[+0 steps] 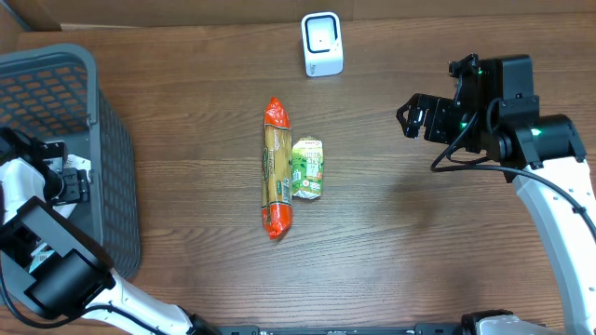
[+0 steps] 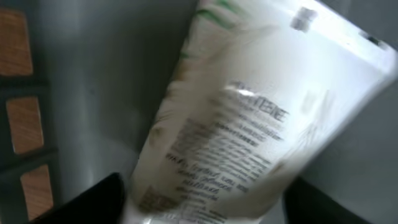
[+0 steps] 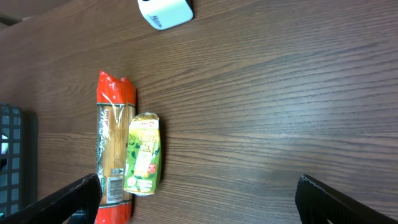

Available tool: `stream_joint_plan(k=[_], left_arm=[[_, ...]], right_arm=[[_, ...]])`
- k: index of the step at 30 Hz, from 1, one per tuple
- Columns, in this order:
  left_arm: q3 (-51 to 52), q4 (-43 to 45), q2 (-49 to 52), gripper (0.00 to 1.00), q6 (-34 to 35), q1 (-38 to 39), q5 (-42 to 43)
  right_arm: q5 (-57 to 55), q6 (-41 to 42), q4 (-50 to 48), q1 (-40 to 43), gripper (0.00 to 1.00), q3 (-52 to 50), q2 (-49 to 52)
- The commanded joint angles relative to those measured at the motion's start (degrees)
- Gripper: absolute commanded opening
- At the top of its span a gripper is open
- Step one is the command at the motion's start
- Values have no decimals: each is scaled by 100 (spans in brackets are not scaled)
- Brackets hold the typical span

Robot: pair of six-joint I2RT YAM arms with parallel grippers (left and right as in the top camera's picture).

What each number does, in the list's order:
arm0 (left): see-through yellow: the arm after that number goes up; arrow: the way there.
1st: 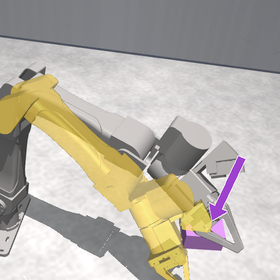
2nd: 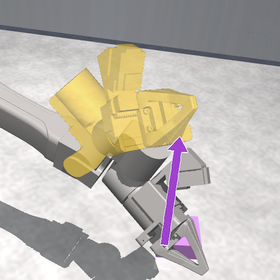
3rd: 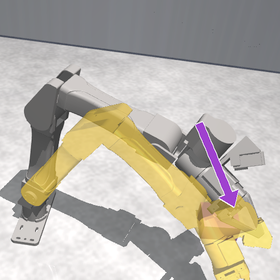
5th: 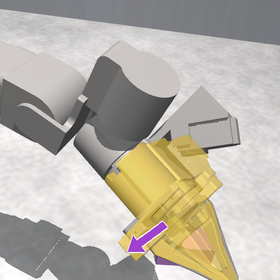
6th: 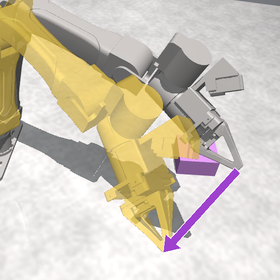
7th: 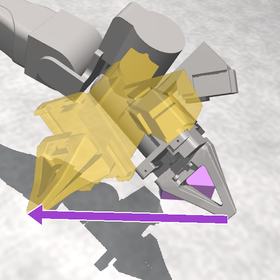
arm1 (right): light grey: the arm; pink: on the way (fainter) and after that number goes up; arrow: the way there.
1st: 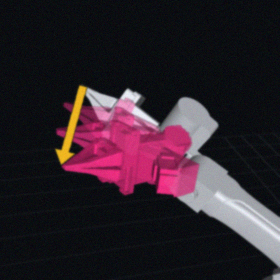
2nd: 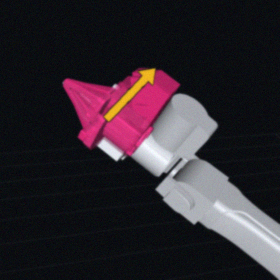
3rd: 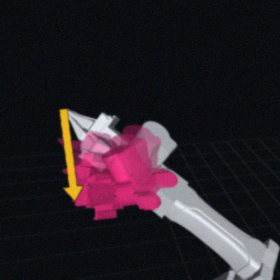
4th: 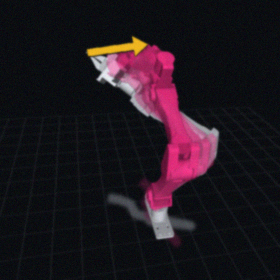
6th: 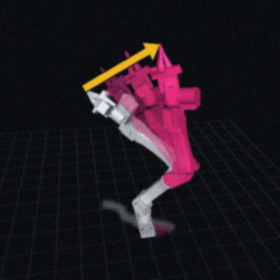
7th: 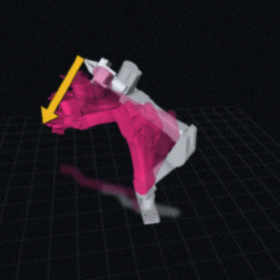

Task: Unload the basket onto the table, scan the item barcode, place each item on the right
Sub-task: 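Reach the left gripper into the basket and grasp the white conditioner tube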

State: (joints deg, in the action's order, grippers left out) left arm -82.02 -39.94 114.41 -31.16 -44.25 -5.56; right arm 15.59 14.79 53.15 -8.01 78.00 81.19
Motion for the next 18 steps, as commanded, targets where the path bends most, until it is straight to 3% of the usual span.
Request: stream_joint_plan(k=[1, 8, 13, 18], left_arm=[[22, -105, 227, 52, 350, 2, 450], [22, -529, 227, 4, 1215, 2, 776], [-96, -597, 170, 4, 1615, 4, 774], [-988, -1091, 4, 4, 1884, 4, 774]], right_arm=[[-57, 9, -39, -35, 100, 72, 2], [-57, 7, -59, -35, 100, 70, 2], [-55, 7, -83, -35, 100, 70, 2], [-55, 7, -83, -35, 100, 70, 2]])
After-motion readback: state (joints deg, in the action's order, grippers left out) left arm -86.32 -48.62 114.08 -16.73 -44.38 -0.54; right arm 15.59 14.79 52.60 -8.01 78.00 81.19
